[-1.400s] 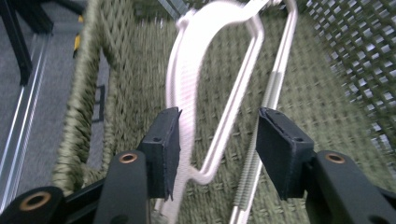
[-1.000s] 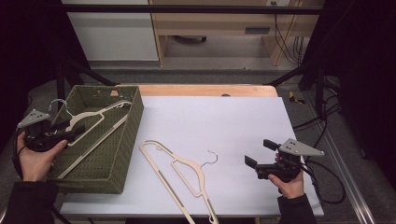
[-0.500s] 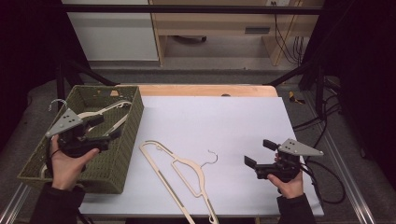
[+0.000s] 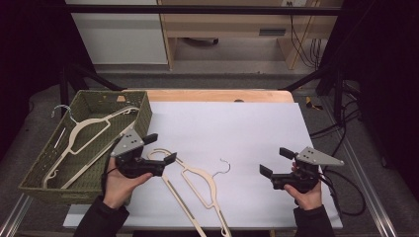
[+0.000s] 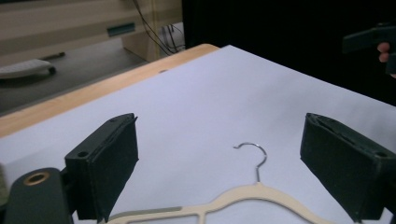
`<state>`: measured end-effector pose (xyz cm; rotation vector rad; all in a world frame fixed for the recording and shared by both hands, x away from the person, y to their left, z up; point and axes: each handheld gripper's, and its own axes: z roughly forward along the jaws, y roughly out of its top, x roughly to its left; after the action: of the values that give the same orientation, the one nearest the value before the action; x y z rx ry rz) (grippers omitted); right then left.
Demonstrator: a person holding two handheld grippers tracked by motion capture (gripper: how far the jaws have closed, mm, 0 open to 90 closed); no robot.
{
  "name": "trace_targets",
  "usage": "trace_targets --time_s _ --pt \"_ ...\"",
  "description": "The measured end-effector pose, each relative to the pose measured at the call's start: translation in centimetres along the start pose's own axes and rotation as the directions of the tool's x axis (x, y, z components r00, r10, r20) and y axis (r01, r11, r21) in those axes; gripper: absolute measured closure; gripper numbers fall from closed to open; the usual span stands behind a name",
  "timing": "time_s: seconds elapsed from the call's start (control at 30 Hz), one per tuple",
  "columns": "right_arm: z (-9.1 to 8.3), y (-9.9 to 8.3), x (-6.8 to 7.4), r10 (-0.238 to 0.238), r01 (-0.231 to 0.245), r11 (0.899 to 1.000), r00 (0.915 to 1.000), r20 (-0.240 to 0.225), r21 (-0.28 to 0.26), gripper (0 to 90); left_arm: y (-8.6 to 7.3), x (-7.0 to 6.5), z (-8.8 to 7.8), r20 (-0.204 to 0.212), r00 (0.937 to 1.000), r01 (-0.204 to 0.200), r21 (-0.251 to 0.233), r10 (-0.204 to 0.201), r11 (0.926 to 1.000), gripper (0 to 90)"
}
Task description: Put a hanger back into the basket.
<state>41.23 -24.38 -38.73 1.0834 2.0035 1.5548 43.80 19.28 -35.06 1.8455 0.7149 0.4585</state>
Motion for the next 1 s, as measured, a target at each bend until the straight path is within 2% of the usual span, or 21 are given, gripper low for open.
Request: trace_targets --time_s 0.07,0.1,0.17,0.4,0.43,0.47,0.53,0.57,0.6,0.63,0.67,0.7,0.73,0.77,0.8,0.83,0.87,0.93,1.0 --pt "0.0 0.0 0.0 0.001 -0.001 1.0 1.0 0.001 0.001 3.3 -0.1 -0.5 1.1 -0.006 0.9997 -0.021 0.024 0.022 0.9995 10.4" --pt "0.0 0.0 0.0 0.001 -0.001 1.0 1.0 0.001 0.001 3.3 -0.1 -0.5 1.1 -0.006 0.9997 -0.021 0.024 0.022 0.9995 10.2" --pt "0.0 0.0 -0.1 0.001 -0.001 1.0 1.0 0.002 0.0 3.2 -0.4 -1.1 2.4 0.024 0.9997 -0.011 0.037 0.01 0.9993 10.0" --pt "-0.2 0.0 -0.1 0.001 -0.001 1.0 1.0 0.004 -0.006 3.1 -1.1 -2.3 4.9 0.048 0.9986 -0.026 0.079 0.023 0.9965 10.1" --pt "-0.2 -0.1 -0.1 -0.003 0.003 1.0 1.0 0.001 -0.004 3.1 -1.3 -2.6 5.8 0.056 0.9983 -0.021 0.091 0.016 0.9956 10.2" --pt "-0.2 -0.1 -0.1 -0.003 0.003 1.0 1.0 0.001 -0.004 3.1 -1.3 -2.6 5.8 0.056 0.9983 -0.021 0.091 0.016 0.9956 10.3" --pt "-0.3 0.0 -0.1 -0.004 0.004 1.0 1.0 -0.002 -0.005 3.1 -1.8 -3.1 7.2 0.068 0.9975 -0.028 0.128 0.019 0.9913 10.7" --pt "-0.3 0.0 -0.1 -0.004 0.004 1.0 1.0 -0.002 -0.005 3.1 -1.8 -3.1 7.2 0.068 0.9975 -0.028 0.128 0.019 0.9913 11.1" --pt "-0.3 0.0 0.0 -0.005 0.005 1.0 1.0 -0.001 -0.007 3.1 -2.0 -3.4 8.2 0.072 0.9971 -0.038 0.157 0.027 0.9869 11.2" --pt "-0.3 0.0 0.0 -0.005 0.005 1.0 1.0 -0.002 -0.005 3.1 -2.0 -3.4 8.2 0.072 0.9971 -0.038 0.157 0.027 0.9869 11.3" --pt "-0.3 0.0 0.0 -0.009 0.009 1.0 1.0 -0.004 -0.001 3.1 -2.3 -3.8 9.2 0.081 0.9962 -0.046 0.182 0.032 0.9823 11.4" --pt "-0.2 0.0 0.0 -0.009 0.009 1.0 1.0 -0.003 -0.001 3.0 -2.3 -3.8 9.2 0.081 0.9962 -0.046 0.182 0.032 0.9823 11.5" --pt "-0.2 0.0 0.0 -0.01 0.01 1.0 0.9999 -0.002 -0.001 3.1 -2.7 -4.3 10.1 0.088 0.9952 -0.06 0.201 0.043 0.9776 11.5" --pt "-0.2 0.0 0.0 -0.009 0.009 1.0 1.0 -0.003 0.0 3.1 -2.7 -4.3 10.1 0.088 0.9952 -0.06 0.201 0.043 0.9776 11.7" --pt "-0.2 -0.1 0.0 -0.011 0.011 1.0 0.9999 -0.001 0.001 3.1 -3.0 -4.6 11.0 0.096 0.9943 -0.067 0.226 0.046 0.9719 11.7" --pt "-0.2 -0.1 0.0 -0.011 0.011 1.0 0.9999 -0.001 0.001 3.1 -3.0 -4.6 11.0 0.096 0.9943 -0.067 0.226 0.046 0.9719 11.7" --pt "-0.2 -0.1 0.0 -0.013 0.013 1.0 0.9999 0.001 0.002 3.1 -3.3 -4.8 11.8 0.101 0.9938 -0.07 0.242 0.046 0.9679 11.8" --pt "-0.2 -0.1 0.0 -0.013 0.013 1.0 0.9999 -0.001 0.003 3.1 -3.4 -4.9 12.1 0.105 0.9933 -0.073 0.251 0.048 0.9652 12.1" --pt "-0.2 -0.1 0.0 -0.013 0.013 1.0 0.9999 0.0 0.003 3.1 -3.9 -5.1 13.1 0.107 0.9926 -0.086 0.282 0.058 0.9556 14.5"
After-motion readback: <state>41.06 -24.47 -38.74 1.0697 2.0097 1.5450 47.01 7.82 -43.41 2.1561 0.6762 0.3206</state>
